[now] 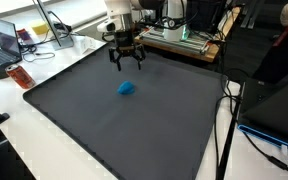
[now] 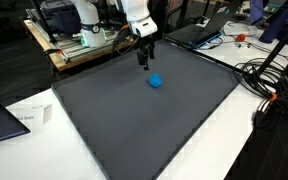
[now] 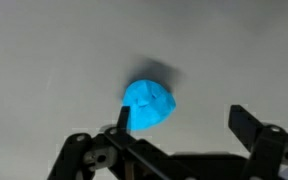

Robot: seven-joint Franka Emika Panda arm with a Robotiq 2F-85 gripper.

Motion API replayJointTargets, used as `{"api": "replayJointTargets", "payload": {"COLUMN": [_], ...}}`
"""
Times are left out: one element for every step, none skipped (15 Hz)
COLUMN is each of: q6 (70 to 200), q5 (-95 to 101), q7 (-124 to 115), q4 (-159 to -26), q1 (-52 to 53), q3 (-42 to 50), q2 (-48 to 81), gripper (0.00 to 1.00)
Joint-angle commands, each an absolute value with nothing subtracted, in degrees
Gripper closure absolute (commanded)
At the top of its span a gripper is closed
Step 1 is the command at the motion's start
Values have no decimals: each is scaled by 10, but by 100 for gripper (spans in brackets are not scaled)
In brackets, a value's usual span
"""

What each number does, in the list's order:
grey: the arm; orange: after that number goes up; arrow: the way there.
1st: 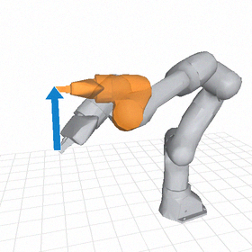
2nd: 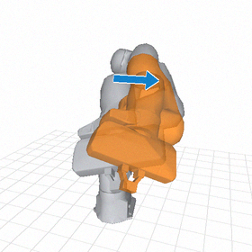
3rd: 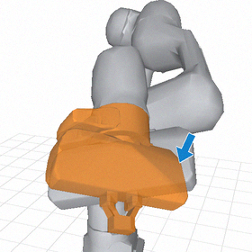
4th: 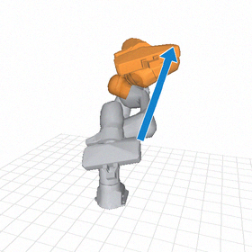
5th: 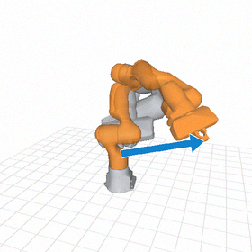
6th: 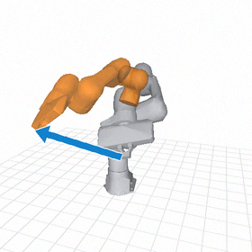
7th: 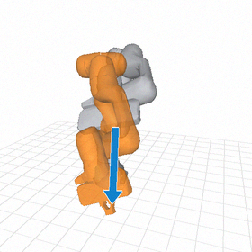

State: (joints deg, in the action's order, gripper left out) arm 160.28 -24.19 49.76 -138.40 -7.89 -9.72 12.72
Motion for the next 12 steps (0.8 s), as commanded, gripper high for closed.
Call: {"api": "replayJointTargets", "payload": {"q6": [1621,1619,1624,1624,1622,1625,1625,1626,1629,1629,1627,1633], "q5": [-316,-336,-348,-362,-371,-379,-382,-389,-394,-397,-401,-404], "q7": [605,632,651,674,692,707,718,733,746,760,770,782], "q4": [-1361,-1355,-1351,-1345,-1341,-1337,-1333,-1328,-1325,-1321,-1317,-1314], "q1": [-126,-135,-143,-152,-159,-164,-169,-175,-180,-186,-191,-196], "q3": [-135,-143,-149,-157,-164,-169,-173,-179,-185,-191,-197,-202], "q2": [160,168,175,183,190,198,205,212,218,225,230,237], "gripper": [0,0,0,0,0,0,0,0,0,0,0,0]}}
